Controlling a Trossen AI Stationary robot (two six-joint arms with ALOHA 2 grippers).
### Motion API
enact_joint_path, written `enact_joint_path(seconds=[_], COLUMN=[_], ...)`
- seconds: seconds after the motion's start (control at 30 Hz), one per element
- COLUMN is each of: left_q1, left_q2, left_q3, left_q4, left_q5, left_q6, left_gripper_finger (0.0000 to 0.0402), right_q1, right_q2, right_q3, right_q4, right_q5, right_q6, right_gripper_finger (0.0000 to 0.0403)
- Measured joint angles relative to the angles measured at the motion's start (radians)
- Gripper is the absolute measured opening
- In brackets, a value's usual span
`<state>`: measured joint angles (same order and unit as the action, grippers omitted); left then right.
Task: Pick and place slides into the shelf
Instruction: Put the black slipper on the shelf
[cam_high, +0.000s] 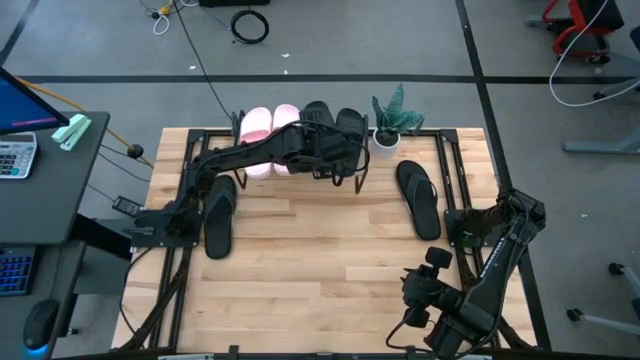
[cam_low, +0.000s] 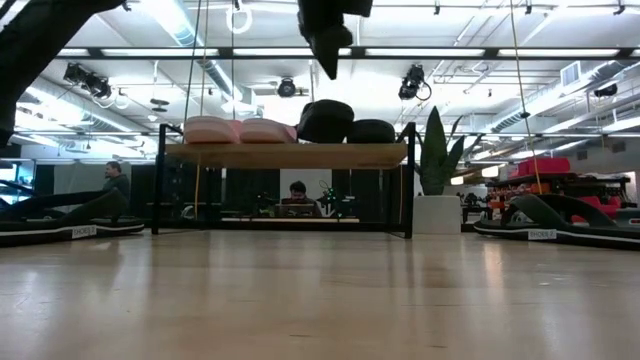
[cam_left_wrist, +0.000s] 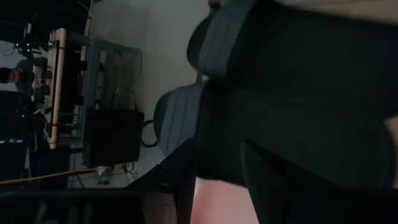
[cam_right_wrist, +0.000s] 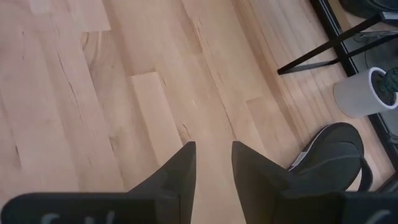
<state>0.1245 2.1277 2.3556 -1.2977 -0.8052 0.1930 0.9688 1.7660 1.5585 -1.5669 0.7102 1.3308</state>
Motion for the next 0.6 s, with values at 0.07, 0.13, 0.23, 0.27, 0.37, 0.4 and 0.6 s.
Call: enact_joint_path(seconds=[0.07, 0.13, 0.23, 0.27, 0.37, 0.4, 0.6], left_q1=[-0.001, 0.005, 0.027, 0.036, 0.059, 0.067, 0.080], left_q2=[0.000, 0.000, 0.002, 0.002, 0.007, 0.009, 0.041], left_q3=[0.000, -0.005, -0.009, -0.009, -0.009, -0.009, -0.009], left_q4=[0.011, 0.015, 0.016, 0.025, 0.076, 0.080, 0.088], left_q5=[0.019, 0.066, 0.104, 0.104, 0.120, 0.146, 0.247], left_q6=[-0.006, -0.048, -0.120, -0.129, -0.131, -0.131, -0.150], left_gripper_finger=[0.0126, 0.0108, 0.0063, 0.0045, 0.0009, 0.0010, 0.0005], right_q1=[-0.004, -0.006, -0.013, -0.015, -0.019, -0.019, -0.019], right_q2=[0.000, 0.000, 0.000, 0.000, 0.000, 0.000, 0.000], right_q3=[0.000, 0.000, 0.000, 0.000, 0.000, 0.000, 0.000], right_q4=[0.000, 0.000, 0.000, 0.000, 0.000, 0.000, 0.000], right_q5=[0.000, 0.000, 0.000, 0.000, 0.001, 0.001, 0.000], right_q6=[0.000, -0.005, -0.015, -0.016, -0.018, -0.018, -0.026], right_gripper_finger=[0.0109, 0.0109, 0.0109, 0.0109, 0.0109, 0.0109, 0.0109])
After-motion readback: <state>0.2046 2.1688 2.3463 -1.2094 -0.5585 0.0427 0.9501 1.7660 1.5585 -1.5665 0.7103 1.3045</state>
